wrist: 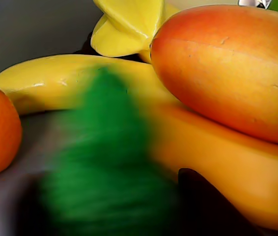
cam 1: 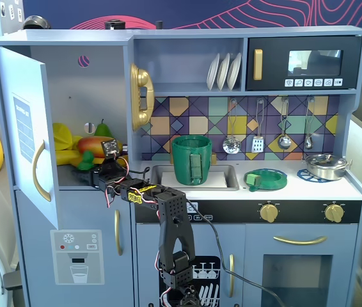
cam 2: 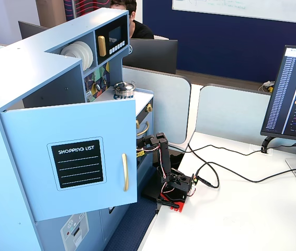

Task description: Pick up the green pineapple from the left cabinet and place it in the green recipient

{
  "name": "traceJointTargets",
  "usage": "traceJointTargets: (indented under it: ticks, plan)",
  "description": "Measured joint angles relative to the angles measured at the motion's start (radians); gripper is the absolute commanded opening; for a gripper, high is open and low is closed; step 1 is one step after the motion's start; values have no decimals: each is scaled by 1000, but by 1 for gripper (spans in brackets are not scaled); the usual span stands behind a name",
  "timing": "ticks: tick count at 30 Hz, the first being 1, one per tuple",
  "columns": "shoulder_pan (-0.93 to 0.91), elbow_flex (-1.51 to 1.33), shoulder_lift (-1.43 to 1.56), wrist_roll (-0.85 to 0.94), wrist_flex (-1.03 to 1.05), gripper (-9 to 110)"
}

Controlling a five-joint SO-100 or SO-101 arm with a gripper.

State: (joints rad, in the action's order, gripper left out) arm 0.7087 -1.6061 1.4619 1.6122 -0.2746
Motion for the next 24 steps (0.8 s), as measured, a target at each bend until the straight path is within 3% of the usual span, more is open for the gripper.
traceJointTargets:
  ticks: [10, 17, 24]
  plan:
    - [2, -64, 104, 63, 2, 0]
    - [54, -385, 630, 261, 296, 0]
    - [25, -518, 1115, 299, 618, 0]
